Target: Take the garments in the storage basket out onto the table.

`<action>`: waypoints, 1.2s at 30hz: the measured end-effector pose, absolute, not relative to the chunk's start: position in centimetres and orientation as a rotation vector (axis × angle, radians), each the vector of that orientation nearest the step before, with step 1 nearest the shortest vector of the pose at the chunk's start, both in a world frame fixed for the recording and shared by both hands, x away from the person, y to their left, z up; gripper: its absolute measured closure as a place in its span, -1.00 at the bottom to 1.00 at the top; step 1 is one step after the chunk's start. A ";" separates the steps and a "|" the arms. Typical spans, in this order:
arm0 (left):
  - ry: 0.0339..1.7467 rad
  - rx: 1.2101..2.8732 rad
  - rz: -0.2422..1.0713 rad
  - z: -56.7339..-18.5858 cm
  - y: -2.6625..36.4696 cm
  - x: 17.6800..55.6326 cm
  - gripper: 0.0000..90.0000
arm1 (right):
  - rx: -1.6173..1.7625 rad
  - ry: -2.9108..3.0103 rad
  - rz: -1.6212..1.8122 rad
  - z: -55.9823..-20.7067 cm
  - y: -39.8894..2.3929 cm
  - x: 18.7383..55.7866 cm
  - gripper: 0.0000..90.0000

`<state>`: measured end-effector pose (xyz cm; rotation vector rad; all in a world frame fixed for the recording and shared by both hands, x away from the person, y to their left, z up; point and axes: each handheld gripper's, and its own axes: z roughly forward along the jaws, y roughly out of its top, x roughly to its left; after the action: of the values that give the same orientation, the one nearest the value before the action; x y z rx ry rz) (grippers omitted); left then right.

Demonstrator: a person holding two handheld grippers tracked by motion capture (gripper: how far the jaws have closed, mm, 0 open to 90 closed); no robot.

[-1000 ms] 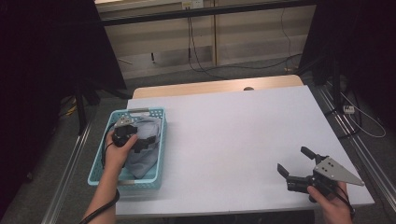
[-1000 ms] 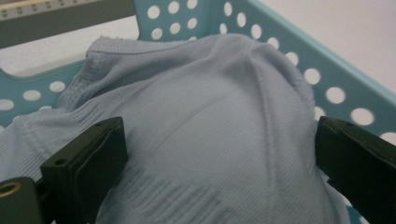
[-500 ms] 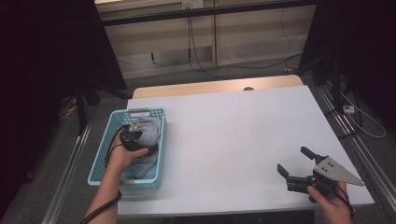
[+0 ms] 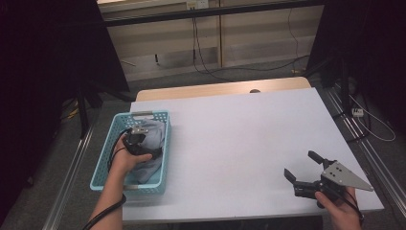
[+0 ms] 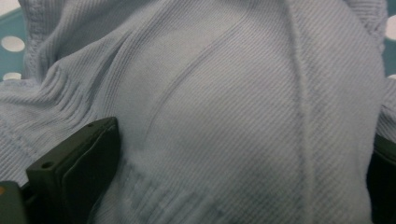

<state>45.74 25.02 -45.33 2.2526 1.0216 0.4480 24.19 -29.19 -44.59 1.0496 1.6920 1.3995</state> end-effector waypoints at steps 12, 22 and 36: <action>1.104 2.254 0.452 -44.7 25.4 45.9 -0.54 | 1.046 1.705 1.395 -44.6 -29.1 24.1 -0.99; 1.204 2.259 0.477 -43.9 25.4 46.2 0.12 | 1.043 1.709 1.397 -44.6 -29.2 24.1 -0.98; 1.324 2.246 0.353 -41.6 25.9 46.7 0.38 | 1.055 1.702 1.398 -44.7 -29.4 24.1 -0.98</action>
<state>46.67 25.89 -41.60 2.2460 1.3242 0.3527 24.12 -29.37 -44.65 1.0553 1.7020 1.3981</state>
